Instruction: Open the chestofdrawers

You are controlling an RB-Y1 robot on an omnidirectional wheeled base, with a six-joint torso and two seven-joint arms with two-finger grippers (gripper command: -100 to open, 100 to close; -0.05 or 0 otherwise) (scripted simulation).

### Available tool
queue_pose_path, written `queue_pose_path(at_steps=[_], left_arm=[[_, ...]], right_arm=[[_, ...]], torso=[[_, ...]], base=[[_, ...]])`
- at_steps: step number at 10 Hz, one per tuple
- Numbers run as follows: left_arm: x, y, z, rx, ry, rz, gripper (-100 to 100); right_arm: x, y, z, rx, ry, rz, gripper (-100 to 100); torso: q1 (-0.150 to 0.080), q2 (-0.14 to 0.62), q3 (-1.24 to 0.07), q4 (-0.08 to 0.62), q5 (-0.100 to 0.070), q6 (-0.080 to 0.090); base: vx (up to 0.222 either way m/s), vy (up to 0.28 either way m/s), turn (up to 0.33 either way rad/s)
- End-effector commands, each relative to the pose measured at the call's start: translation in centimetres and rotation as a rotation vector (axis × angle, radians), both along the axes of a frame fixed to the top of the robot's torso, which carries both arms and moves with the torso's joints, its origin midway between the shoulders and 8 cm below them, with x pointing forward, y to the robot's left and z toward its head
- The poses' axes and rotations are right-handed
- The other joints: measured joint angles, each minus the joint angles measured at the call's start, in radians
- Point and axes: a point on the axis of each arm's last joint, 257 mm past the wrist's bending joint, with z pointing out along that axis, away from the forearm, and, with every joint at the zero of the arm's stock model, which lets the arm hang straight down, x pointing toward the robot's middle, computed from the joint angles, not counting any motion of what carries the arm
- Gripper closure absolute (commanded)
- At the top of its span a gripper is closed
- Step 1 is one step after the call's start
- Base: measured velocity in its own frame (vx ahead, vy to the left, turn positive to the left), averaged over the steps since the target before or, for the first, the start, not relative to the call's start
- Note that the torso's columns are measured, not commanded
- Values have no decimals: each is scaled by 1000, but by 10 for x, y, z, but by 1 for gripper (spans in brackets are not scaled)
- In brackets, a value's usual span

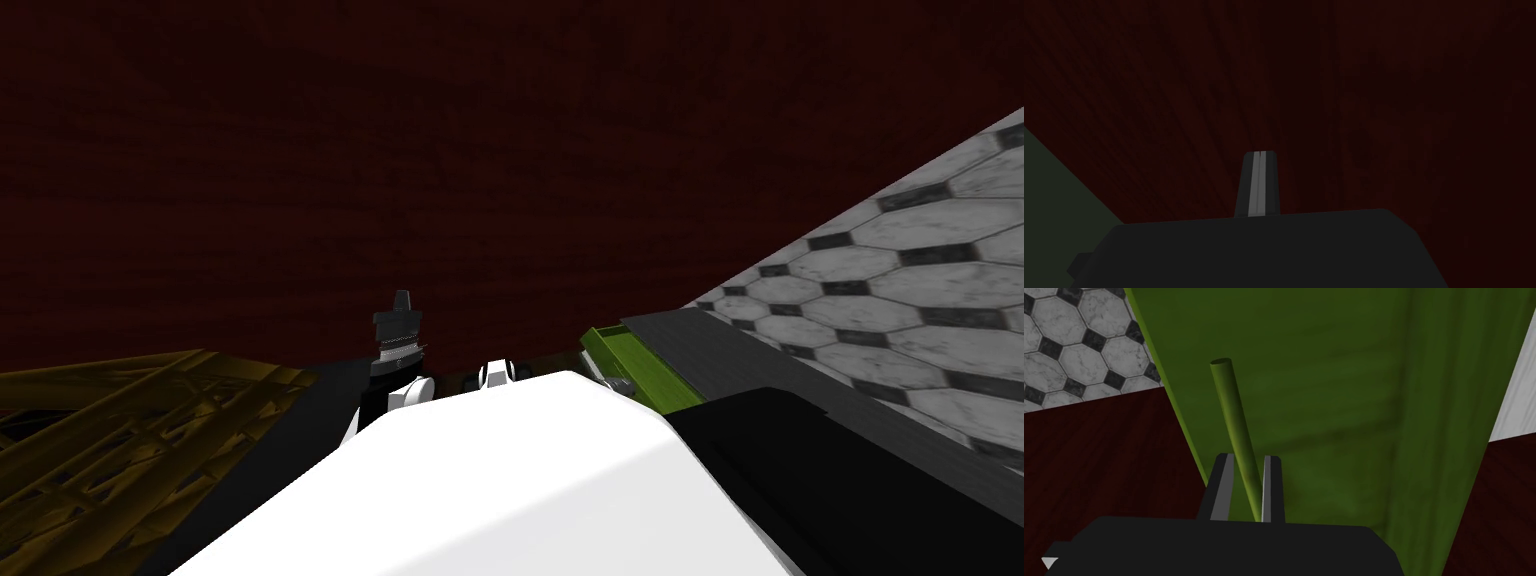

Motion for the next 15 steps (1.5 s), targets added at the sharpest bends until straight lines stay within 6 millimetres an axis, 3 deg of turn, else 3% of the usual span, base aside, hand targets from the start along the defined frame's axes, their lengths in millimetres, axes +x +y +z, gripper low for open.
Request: queue_pose_path(at_steps=[1,2,3,5,6,7,11,12,13,15], left_arm=[[0,0,0,0,0,0,0],[0,0,0,0,0,0,0],[0,0,0,0,0,0,0],[0,0,0,0,0,0,0],[0,0,0,0,0,0,0],[0,0,0,0,0,0,0],[0,0,0,0,0,0,0],[0,0,0,0,0,0,0],[0,0,0,0,0,0,0],[0,0,0,0,0,0,0]], right_arm=[[1,-8,14,-44,1,-9,100],[6,-19,10,-7,4,-3,-100],[6,-19,10,-7,4,-3,-100],[14,-44,18,4,6,0,-100],[14,-44,18,4,6,0,-100],[20,-60,25,11,5,3,-100],[29,-84,36,22,2,10,-100],[26,-75,31,30,6,9,-100],[27,-74,29,37,8,11,0],[26,-71,24,48,10,13,0]], torso=[[2,-1,0,0,0,-1],[0,-1,-1,0,1,-1],[-10,-2,2,0,-7,-3],[-24,-4,3,-1,-16,-3],[-20,-5,3,-1,-16,-4],[-19,-5,3,-1,-16,-4],[-11,-3,2,0,-8,-3],[-8,-3,1,1,-6,-4],[-9,-3,1,0,-7,-3],[-12,-3,2,0,-10,-3]], base=[[12,231,-32],[-16,147,-25],[-18,61,0],[-21,71,-11],[-14,47,-6],[-25,72,-9],[-17,64,-10],[-7,30,-2],[0,0,0],[0,0,0]])
